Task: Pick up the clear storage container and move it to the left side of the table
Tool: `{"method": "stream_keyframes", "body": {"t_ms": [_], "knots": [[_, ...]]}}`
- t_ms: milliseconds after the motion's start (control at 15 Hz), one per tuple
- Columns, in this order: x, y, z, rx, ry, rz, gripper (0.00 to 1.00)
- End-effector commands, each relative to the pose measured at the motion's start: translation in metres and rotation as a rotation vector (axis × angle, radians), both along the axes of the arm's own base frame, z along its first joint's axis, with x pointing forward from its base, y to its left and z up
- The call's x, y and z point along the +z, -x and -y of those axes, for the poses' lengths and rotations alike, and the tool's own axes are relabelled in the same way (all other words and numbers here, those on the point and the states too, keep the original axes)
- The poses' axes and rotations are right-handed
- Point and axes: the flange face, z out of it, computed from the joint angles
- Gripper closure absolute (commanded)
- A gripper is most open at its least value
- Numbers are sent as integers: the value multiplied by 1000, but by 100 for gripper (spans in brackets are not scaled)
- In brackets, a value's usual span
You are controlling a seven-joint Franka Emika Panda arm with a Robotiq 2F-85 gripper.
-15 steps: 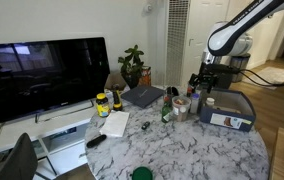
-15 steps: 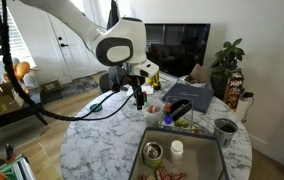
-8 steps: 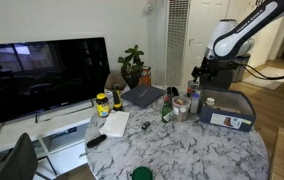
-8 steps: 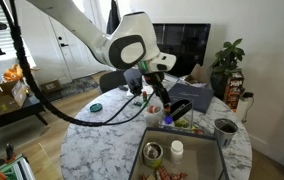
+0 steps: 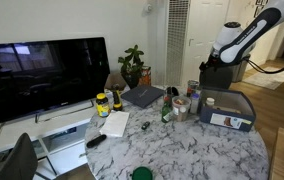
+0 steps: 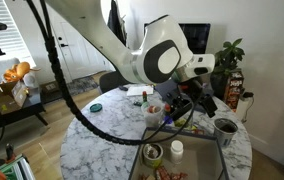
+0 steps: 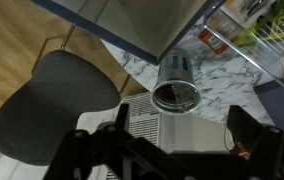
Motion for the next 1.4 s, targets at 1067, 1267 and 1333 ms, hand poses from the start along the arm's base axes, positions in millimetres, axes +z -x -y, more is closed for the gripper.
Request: {"method": "stream_keyframes", "body": {"t_ms": [1067,1267,1333], "knots": [[-51,-86,-51,592,33,-173,0],[-83,-99,-30,748,5,-225,0],[-89,-102,-23,799,-9,-239,0]]}}
